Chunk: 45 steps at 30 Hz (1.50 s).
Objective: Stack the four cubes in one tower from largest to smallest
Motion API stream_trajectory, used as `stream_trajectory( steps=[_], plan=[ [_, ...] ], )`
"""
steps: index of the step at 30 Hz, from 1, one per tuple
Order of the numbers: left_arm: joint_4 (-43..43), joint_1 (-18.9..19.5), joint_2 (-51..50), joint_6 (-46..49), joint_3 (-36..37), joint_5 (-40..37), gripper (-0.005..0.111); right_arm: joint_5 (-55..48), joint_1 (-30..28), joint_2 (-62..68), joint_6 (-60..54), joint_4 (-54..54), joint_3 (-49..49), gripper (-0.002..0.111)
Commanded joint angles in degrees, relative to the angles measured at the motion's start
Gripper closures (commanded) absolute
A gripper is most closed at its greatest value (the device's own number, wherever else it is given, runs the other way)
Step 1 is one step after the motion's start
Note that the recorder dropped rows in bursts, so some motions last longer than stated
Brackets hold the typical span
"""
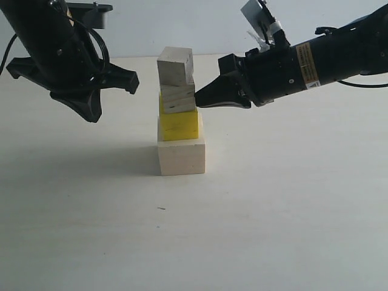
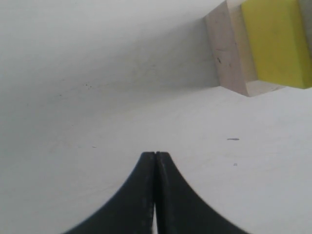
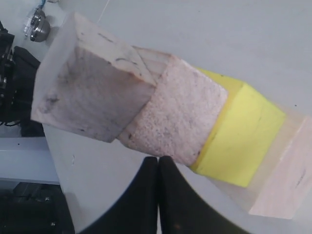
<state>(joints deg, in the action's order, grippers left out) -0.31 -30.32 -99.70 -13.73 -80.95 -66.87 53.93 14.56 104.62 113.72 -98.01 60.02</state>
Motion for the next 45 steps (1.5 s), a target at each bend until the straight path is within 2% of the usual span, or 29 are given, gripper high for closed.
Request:
stream_trajectory(
  steps=[1,15,35,41,45],
  plan=[
    [-0.4,0.1,0.0,0.0,0.1,-0.3,0.107,0.9,0.1,-0.5,-0.2,0.0,0.4,0.108],
    [-0.4,0.1,0.0,0.0,0.1,-1.3,0.107,-3.8,0.1,-0.5,-0.2,0.8,0.4,0.108],
    [-0.4,0.1,0.0,0.3,0.1,-0.2,0.107,-0.7,0.1,-0.5,-1.3,2.5,0.4,0.108],
    [-0.4,0.1,0.0,0.3,0.1,-0.6,0.107,-3.5,3.4,-0.5,-1.7,0.8,0.4,0.108],
    [-0.4,0.1,0.0,0.3,0.1,-1.4,0.107,-4.7,2.9,-0.6,-1.4,0.4,0.4,0.108]
  ],
)
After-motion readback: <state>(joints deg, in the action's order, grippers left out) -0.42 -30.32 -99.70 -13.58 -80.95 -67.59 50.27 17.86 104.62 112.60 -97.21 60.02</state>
